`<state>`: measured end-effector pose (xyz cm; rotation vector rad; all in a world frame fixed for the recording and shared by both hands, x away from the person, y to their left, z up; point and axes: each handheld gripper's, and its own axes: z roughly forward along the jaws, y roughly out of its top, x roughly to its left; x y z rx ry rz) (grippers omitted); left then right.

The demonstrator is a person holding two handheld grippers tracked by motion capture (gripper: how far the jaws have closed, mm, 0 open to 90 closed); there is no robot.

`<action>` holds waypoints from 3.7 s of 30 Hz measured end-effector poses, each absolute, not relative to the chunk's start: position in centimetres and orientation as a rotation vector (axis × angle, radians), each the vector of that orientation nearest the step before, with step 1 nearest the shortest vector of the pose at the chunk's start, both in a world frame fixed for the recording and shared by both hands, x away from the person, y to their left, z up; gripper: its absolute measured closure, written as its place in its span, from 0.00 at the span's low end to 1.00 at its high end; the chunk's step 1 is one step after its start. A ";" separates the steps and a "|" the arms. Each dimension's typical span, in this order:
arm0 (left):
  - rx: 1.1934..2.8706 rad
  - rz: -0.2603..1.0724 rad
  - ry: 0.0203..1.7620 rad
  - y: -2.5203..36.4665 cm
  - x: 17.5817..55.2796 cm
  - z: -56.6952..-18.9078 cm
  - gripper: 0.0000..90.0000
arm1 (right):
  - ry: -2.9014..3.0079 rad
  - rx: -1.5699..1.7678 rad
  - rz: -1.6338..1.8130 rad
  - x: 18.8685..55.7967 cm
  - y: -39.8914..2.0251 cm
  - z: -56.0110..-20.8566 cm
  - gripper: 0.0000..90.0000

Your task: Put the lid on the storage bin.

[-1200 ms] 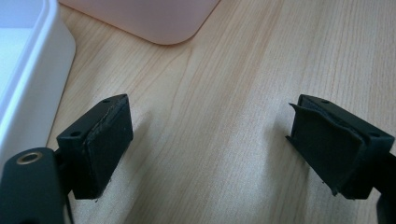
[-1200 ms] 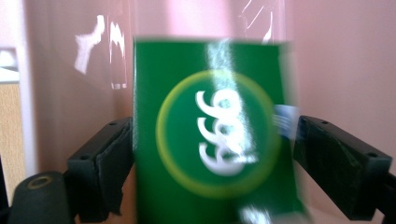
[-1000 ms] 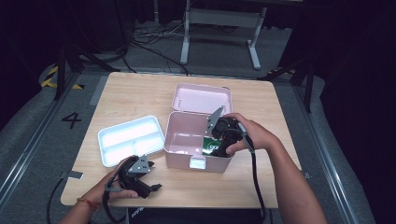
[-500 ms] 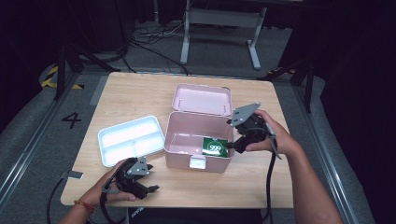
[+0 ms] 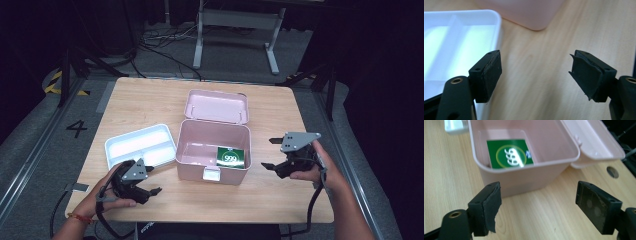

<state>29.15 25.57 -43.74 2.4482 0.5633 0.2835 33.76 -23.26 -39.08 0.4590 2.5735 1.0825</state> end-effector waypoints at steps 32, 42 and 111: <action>3.006 0.072 0.814 28.8 41.0 -43.0 0.51 | 2.760 0.688 1.051 31.5 -26.2 -50.3 0.28; 3.122 -0.002 0.781 27.5 42.8 -44.3 0.70 | 2.783 0.680 1.032 31.3 -26.0 -50.8 0.28; 2.882 0.389 0.199 17.5 41.5 -25.0 0.99 | 2.772 0.708 1.034 31.3 -26.2 -51.5 0.25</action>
